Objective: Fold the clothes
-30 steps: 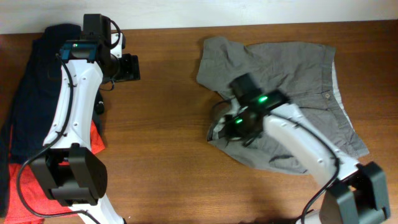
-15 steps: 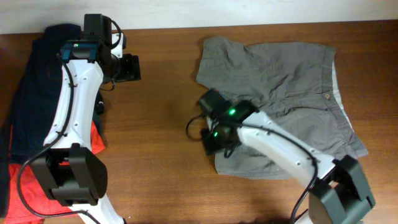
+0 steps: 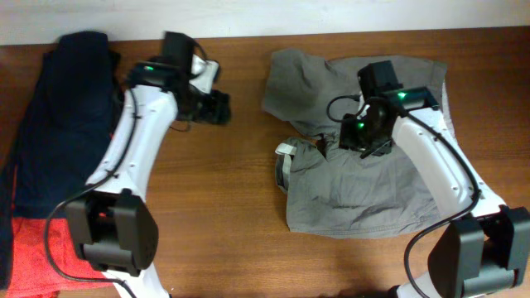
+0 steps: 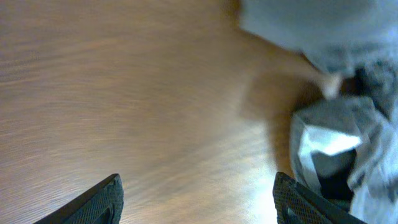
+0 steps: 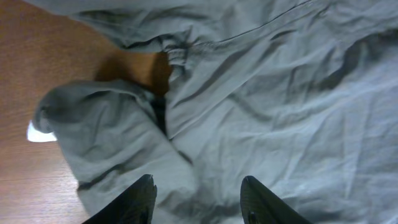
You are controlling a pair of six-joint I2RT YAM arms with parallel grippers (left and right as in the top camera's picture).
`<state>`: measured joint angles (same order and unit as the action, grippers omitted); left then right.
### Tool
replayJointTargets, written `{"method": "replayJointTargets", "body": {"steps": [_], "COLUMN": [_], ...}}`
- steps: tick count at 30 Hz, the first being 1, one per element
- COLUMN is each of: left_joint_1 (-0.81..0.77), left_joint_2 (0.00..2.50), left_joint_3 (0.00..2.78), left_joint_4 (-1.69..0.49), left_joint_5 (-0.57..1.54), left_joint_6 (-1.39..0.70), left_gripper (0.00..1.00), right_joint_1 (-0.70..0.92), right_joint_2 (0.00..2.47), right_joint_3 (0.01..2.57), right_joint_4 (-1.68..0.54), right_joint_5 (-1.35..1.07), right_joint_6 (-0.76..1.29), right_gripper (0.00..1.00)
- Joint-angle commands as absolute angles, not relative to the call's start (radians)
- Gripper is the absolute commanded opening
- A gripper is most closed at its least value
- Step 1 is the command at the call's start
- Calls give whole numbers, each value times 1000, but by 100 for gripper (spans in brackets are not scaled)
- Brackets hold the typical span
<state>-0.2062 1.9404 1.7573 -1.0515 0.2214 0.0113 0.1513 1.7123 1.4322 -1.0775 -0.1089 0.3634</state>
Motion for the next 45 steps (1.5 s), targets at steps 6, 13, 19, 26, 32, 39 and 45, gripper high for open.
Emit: {"method": "replayJointTargets", "body": {"steps": [6,13,19,26,32,39,45], "left_joint_1": [-376,-420,-429,-448,-469,-464,-425], "left_joint_2": [2048,2123,2149,2149,2179,2207,2204], "left_joint_3": [1732,1732,1732,1732,1732,1732,1784], "left_joint_4": [-1003,-955,-875,-852,-846,-844,-900], "left_joint_5": [249,331,475,502,508,433,274], "left_joint_6": [109,212,219,219,219,218,205], "left_gripper": [77,77,77,77,66,22,1], "right_joint_1": [130,111,75,43,11,-6,-7], "right_joint_2": [1708,1708,1708,1708,1708,1708,1708], "right_joint_3": [1390,1390,1390,1390,1390,1390,1390], "right_joint_4": [-1083,-1087,-1109,-1112,-1124,-1142,-1147], "right_joint_5": [-93,-81,-77,-73,-73,-66,-67], "right_joint_6": [278,239,239,239,239,213,213], "right_gripper": [49,50,50,50,50,50,50]}}
